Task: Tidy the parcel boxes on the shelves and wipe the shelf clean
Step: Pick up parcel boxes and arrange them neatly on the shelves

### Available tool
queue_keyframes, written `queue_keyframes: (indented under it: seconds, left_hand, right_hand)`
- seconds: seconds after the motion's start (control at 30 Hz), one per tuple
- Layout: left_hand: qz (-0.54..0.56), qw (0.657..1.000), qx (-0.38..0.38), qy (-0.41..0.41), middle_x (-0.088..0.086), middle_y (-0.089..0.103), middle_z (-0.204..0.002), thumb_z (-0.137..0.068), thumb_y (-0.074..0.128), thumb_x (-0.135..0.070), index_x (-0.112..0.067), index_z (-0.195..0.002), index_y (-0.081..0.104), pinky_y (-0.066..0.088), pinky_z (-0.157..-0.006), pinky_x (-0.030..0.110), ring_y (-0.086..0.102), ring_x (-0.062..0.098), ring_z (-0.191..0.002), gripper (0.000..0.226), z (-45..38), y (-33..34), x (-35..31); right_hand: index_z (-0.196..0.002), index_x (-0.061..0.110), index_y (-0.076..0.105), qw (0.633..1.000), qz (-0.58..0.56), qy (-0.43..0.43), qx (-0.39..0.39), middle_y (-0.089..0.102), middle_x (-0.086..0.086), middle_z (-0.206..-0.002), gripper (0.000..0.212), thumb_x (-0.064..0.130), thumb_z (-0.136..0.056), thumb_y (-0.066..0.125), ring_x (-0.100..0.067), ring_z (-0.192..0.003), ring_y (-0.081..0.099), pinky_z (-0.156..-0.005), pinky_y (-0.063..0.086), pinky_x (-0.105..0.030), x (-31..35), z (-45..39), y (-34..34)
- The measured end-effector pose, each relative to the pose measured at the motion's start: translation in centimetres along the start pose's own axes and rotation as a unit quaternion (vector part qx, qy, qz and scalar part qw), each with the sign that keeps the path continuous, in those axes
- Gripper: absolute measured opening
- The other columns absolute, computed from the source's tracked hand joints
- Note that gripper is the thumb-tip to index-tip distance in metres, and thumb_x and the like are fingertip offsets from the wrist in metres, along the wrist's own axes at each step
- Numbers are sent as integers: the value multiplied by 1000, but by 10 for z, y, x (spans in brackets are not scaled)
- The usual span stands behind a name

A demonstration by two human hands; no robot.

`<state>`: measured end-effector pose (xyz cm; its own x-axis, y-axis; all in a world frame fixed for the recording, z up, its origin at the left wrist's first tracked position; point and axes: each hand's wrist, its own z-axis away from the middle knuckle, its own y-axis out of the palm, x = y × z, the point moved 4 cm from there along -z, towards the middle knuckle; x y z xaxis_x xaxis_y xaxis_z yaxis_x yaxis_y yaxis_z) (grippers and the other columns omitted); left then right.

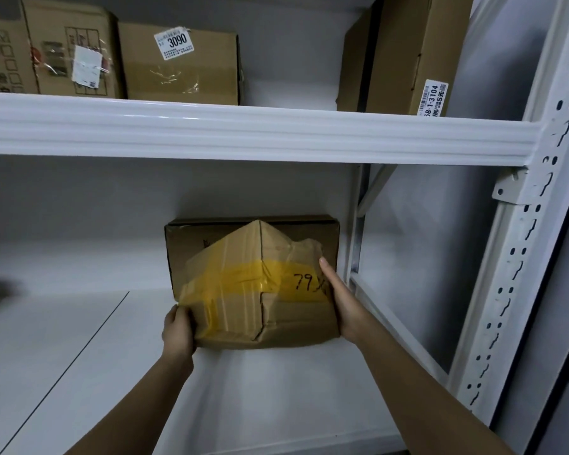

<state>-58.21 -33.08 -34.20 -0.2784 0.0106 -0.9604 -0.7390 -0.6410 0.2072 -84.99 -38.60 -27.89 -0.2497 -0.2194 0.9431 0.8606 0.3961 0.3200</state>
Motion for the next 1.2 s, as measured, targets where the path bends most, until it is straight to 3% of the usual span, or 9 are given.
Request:
queue_keyframes:
  seconds: [0.2, 0.33, 0.5, 0.67, 0.77, 0.87, 0.97, 1.07, 1.2]
  left_hand:
    - [-90, 995, 26, 15, 2, 55, -134, -64, 20, -94, -45, -129, 47, 32, -109, 56, 45, 32, -126, 86, -48, -2, 26]
    - [-91, 992, 92, 1, 5, 57, -127, -51, 25, -102, -43, -127, 50, 41, -102, 56, 52, 30, -119, 100, -31, 11, 21]
    - [-138, 981, 111, 74, 6, 21, -155, -91, 33, -66, -29, -151, 20, 21, -114, 50, 22, 32, -140, 72, 56, 22, -37]
    - [-136, 963, 228, 34, 2, 43, -144, -38, 41, -103, -42, -143, 34, 32, -110, 54, 38, 30, -132, 122, 70, 34, -38]
    - [-109, 953, 279, 47, -5, 42, -143, -45, 44, -100, -42, -147, 26, 31, -111, 50, 39, 25, -133, 118, 104, 38, -52]
    - [-93, 957, 254, 106, -6, 24, -154, -75, 46, -79, -37, -152, 11, 22, -116, 48, 25, 23, -141, 95, 129, 43, -70]
    - [-91, 947, 273, 145, -8, 17, -156, -51, 50, -86, -41, -151, 6, 22, -116, 49, 24, 21, -142, 118, 177, 35, -75]
    - [-97, 933, 307, 159, -9, 20, -154, -51, 56, -81, -41, -151, 4, 26, -114, 46, 29, 20, -139, 120, 219, 24, -79]
    - [-38, 934, 296, 195, -5, 32, -142, -87, 57, -52, -19, -153, 11, 30, -107, 32, 35, 23, -134, 87, 221, 1, -96]
  right_hand:
    - [-108, 23, 67, 1000, -1, 23, -1, 73, -8, -104, 53, 62, -74, 53, -25, -99, 68, -79, 53, -41, -16, 10, 23]
    - [-123, 23, 61, 1000, -24, 4, -5, 71, -8, -113, 60, 61, -77, 53, -25, -103, 68, -76, 57, -38, -26, 11, 33]
    - [-120, 24, 65, 998, -55, -10, -34, 71, -9, -113, 59, 64, -79, 50, -30, -105, 67, -89, 53, -49, -27, 23, 29]
    - [-128, 27, 59, 996, -24, -62, -66, 69, -7, -116, 61, 63, -79, 56, -28, -106, 67, -85, 55, -47, -19, 48, 30]
    - [-130, 27, 57, 993, 13, -99, -69, 69, -5, -118, 66, 66, -76, 55, -26, -108, 66, -89, 55, -46, -6, 76, 31]
    - [-130, 28, 56, 988, 39, -117, -89, 68, -4, -119, 79, 73, -65, 60, -25, -108, 66, -92, 53, -48, 6, 101, 30]
    - [-130, 30, 57, 984, 56, -130, -111, 68, -4, -120, 86, 79, -59, 63, -24, -107, 67, -94, 52, -48, 14, 129, 29]
    - [-129, 29, 56, 982, 42, -145, -110, 69, -4, -117, 64, 70, -80, 51, -24, -105, 67, -90, 54, -44, 21, 157, 30]
    - [-130, 26, 53, 980, 38, -166, -99, 69, -4, -117, 49, 56, -94, 41, -21, -104, 67, -76, 57, -32, 31, 194, 42]
